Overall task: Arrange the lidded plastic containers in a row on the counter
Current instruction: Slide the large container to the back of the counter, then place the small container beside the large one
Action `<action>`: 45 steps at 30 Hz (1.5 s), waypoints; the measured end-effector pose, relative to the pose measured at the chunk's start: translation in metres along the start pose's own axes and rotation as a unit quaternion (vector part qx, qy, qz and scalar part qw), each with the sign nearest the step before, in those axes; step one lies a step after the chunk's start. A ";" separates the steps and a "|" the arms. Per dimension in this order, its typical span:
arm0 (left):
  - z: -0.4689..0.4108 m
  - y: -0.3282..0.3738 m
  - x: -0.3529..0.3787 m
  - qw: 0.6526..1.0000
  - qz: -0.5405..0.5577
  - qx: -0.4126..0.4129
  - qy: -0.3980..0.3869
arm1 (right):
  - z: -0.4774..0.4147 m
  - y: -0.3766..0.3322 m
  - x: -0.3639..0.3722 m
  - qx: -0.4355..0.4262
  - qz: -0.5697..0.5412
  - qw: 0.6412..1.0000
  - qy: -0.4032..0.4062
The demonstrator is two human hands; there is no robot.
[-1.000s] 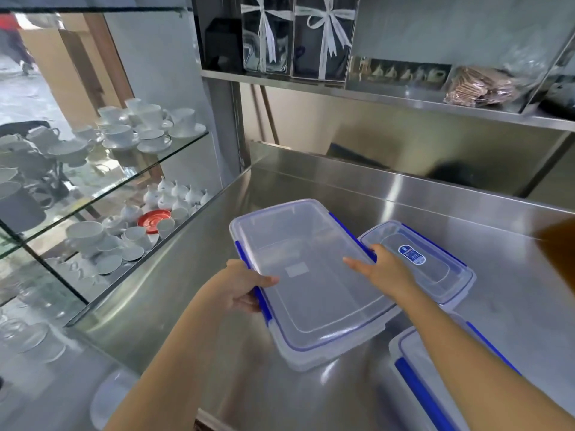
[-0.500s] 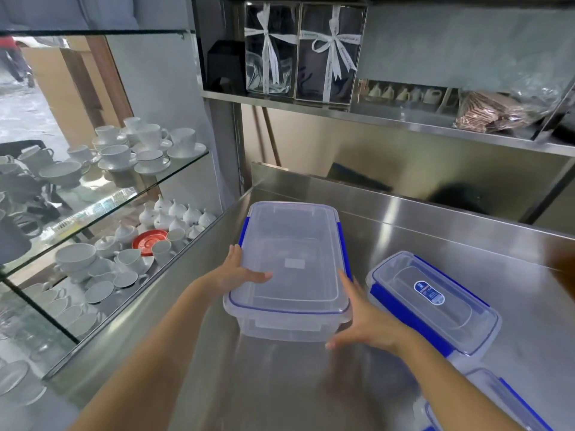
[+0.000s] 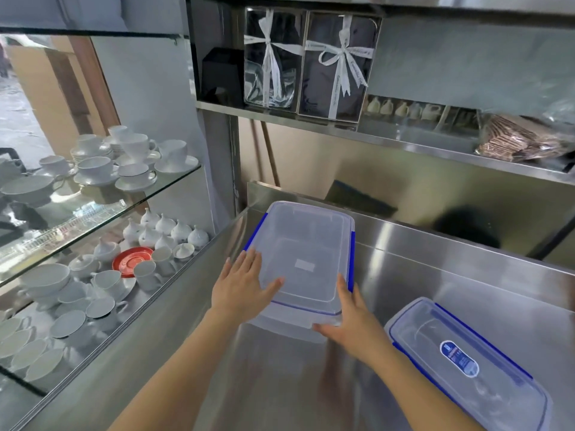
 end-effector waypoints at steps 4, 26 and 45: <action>-0.033 -0.003 0.010 0.999 -0.030 0.007 -0.018 | -0.025 0.001 -0.006 0.005 0.024 1.000 0.001; 0.072 0.167 0.034 0.949 0.313 0.031 -0.002 | 0.038 0.114 -0.101 0.122 0.104 0.987 0.032; 0.066 0.238 0.110 0.793 0.545 0.072 -0.262 | 0.085 0.189 -0.095 0.183 -0.140 0.972 0.042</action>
Point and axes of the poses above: each hand's wrist, its own z-axis away from the middle knuckle, its own x-axis out of the palm, y = z × x, the point moved 7 cm from there along -z, towards the middle knuckle, and after that the axes turned 2 degrees about -z, right-handed, at the moved point
